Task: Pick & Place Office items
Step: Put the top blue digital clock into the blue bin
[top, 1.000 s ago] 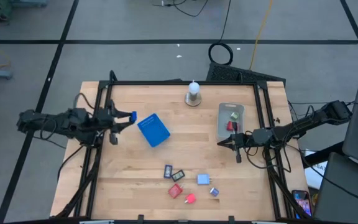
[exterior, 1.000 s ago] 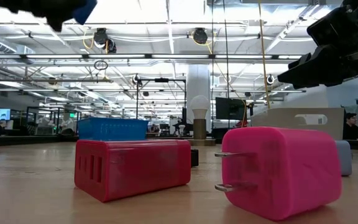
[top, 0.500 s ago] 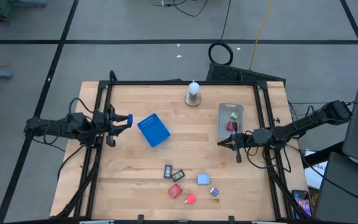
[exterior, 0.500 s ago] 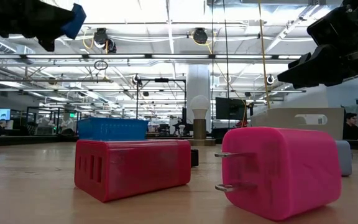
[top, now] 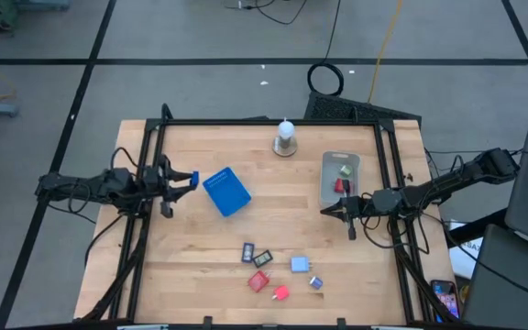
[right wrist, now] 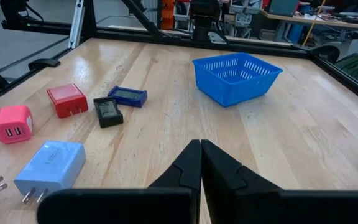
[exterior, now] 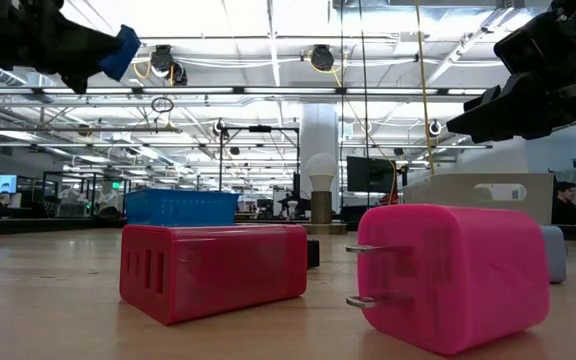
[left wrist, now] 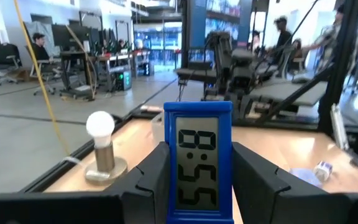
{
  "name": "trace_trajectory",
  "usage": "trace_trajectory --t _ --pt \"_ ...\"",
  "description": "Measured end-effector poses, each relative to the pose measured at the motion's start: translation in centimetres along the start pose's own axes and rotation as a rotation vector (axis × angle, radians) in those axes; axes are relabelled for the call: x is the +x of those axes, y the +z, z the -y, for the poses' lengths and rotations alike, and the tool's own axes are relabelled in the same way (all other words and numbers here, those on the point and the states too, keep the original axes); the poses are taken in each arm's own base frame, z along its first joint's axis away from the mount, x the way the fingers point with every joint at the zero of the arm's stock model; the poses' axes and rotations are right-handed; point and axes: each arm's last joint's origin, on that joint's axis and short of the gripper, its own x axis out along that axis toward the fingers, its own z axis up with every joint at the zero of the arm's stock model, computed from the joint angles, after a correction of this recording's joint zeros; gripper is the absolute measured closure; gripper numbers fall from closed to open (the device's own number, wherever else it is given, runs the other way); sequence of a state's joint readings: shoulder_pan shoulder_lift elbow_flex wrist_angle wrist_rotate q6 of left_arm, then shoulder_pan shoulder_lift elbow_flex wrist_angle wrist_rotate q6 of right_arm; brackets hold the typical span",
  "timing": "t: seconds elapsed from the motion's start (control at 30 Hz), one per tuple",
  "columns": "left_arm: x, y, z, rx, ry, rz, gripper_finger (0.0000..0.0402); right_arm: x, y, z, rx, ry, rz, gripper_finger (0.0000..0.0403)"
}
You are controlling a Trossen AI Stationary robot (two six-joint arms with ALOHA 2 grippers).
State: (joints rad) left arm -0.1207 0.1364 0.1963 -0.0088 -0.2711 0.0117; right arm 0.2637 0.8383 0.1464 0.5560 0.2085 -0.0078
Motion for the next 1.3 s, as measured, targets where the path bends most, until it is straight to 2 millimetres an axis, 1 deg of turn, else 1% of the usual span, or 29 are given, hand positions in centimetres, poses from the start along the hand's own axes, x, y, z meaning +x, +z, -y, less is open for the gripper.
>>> trace_trajectory --t 0.13,0.37,0.5,0.57,0.63,0.7,0.8,0.9,1.03,1.1,1.2,1.3 --pt "0.1 -0.7 0.0 -0.004 0.018 -0.024 0.0270 0.0 -0.1 0.0 0.010 0.000 -0.009 0.0403" --pt "0.5 -2.8 0.1 0.018 0.018 -0.041 0.0270 0.0 -0.2 0.0 0.012 0.000 -0.013 0.0403" --pt "0.5 -3.1 0.1 0.016 0.018 -0.035 0.0270 0.0 -0.2 0.0 0.011 0.000 -0.013 0.0403" --pt "0.5 -2.9 0.1 0.009 0.019 -0.020 0.0270 0.0 -0.2 0.0 0.010 0.000 -0.013 0.0403" --pt "0.6 -2.3 0.1 -0.026 0.031 0.039 0.0270 0.0 -0.2 0.0 0.004 0.000 -0.013 0.0403" --pt "0.7 -1.2 0.0 -0.049 0.053 0.072 0.0270 0.0 -0.2 0.0 -0.012 0.000 -0.013 0.0403" --pt "1.2 0.7 -0.1 -0.055 0.099 0.024 0.0270 0.0 -0.1 0.0 -0.023 -0.002 -0.012 0.0403" --pt "2.7 2.6 -0.2 -0.041 0.137 -0.105 0.0270 0.0 -0.1 0.0 -0.023 -0.002 -0.010 0.0403" --pt "6.2 3.3 -0.1 -0.005 0.200 -0.390 0.0270 0.0 -0.1 0.0 -0.024 -0.003 -0.006 0.0403" --pt "8.2 2.8 0.0 0.038 0.222 -0.528 0.0270 0.0 -0.1 0.0 -0.024 -0.004 -0.006 0.0403" --pt "11.0 1.1 0.1 0.132 0.225 -0.717 0.0270 0.0 -0.2 0.0 -0.027 -0.003 -0.018 0.0403" --pt "13.7 -0.1 0.1 0.171 0.197 -0.814 0.0270 0.0 -0.3 0.0 -0.028 -0.002 -0.024 0.0403"
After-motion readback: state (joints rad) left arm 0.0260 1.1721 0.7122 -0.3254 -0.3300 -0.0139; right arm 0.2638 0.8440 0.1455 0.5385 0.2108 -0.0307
